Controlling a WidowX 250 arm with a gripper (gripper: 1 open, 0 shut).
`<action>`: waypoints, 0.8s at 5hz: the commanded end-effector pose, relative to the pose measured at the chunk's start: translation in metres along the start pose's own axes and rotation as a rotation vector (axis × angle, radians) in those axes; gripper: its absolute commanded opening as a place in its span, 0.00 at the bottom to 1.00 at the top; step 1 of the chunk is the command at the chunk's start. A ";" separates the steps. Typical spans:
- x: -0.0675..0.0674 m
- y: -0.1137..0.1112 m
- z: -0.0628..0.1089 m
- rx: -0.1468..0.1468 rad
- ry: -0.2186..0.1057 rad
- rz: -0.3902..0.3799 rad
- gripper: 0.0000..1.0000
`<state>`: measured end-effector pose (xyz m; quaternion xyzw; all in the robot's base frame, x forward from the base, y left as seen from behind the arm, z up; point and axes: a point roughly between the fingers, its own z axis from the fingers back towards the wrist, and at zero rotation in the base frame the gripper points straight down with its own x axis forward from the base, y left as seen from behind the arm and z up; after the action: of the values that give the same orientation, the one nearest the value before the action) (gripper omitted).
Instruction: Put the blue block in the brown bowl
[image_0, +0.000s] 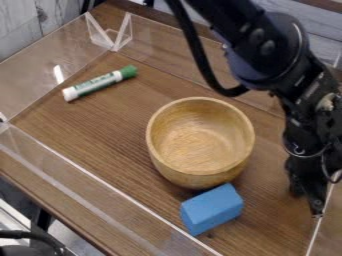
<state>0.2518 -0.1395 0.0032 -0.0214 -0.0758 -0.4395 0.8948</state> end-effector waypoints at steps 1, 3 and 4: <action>-0.020 -0.003 0.008 -0.036 0.085 0.006 0.00; -0.021 0.002 0.024 -0.037 0.102 -0.004 0.00; -0.022 0.003 0.029 -0.039 0.113 -0.010 0.00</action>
<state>0.2298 -0.1182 0.0164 -0.0161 0.0073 -0.4480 0.8939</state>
